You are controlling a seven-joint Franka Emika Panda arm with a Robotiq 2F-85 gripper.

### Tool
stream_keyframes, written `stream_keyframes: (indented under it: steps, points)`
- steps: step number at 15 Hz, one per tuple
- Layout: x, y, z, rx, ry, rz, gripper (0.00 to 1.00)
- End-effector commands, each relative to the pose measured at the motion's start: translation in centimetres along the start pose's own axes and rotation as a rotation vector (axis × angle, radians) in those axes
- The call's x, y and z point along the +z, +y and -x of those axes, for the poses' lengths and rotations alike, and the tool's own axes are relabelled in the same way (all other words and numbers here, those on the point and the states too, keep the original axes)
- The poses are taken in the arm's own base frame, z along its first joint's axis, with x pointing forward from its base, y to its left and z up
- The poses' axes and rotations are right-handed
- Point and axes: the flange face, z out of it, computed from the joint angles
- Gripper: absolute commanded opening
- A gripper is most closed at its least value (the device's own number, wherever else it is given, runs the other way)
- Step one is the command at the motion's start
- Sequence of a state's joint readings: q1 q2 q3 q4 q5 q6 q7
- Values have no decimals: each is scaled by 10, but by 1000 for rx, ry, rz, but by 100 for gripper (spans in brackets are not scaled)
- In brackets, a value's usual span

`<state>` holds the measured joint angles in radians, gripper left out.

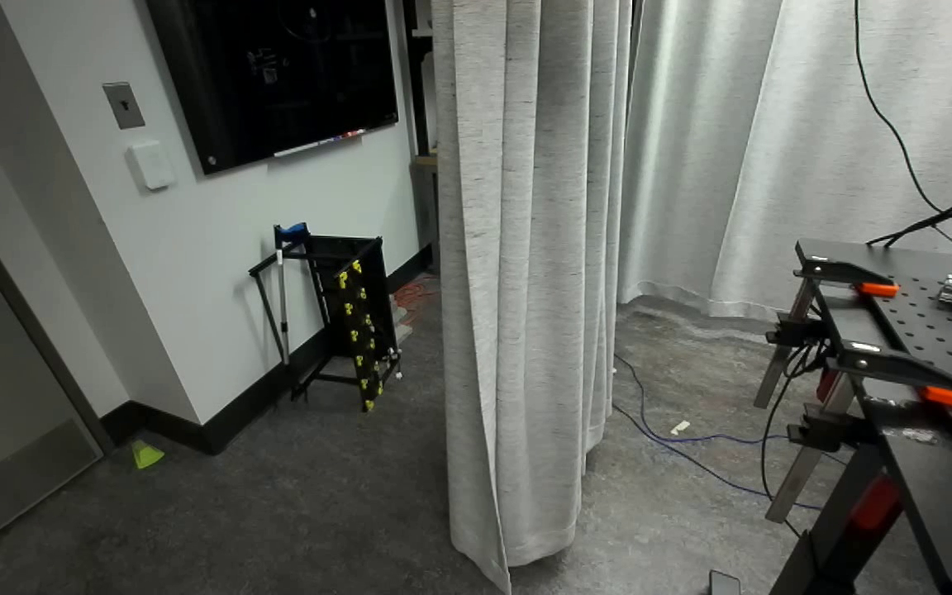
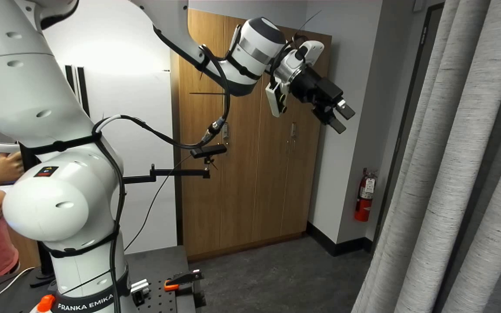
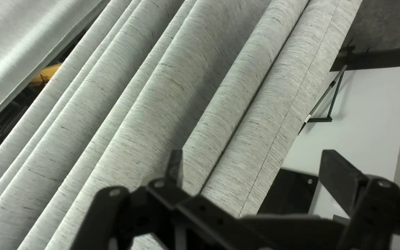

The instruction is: Slide the curtain to the left

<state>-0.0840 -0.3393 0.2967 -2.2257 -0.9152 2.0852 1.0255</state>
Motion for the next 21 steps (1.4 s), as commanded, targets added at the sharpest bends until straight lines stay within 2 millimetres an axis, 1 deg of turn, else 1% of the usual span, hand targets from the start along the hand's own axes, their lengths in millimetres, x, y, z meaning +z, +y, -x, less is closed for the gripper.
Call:
stream_keyframes:
  steps: [1, 3, 5, 7, 10, 13, 15, 17, 21]
  points:
    - [3, -1, 5, -4, 4, 31, 100]
    - [15, 4, 7, -17, 35, 76, 100]
    - [31, 13, 2, -39, 101, 137, 100]
    - [46, 22, -7, -46, 159, 185, 100]
    - [69, 39, -27, -10, 222, 234, 100]
    - [84, 51, -43, 50, 252, 263, 100]
    - [89, 52, -49, 71, 265, 267, 100]
    - [89, 47, -56, 83, 286, 256, 100]
    - [74, 33, -81, 163, 325, 227, 100]
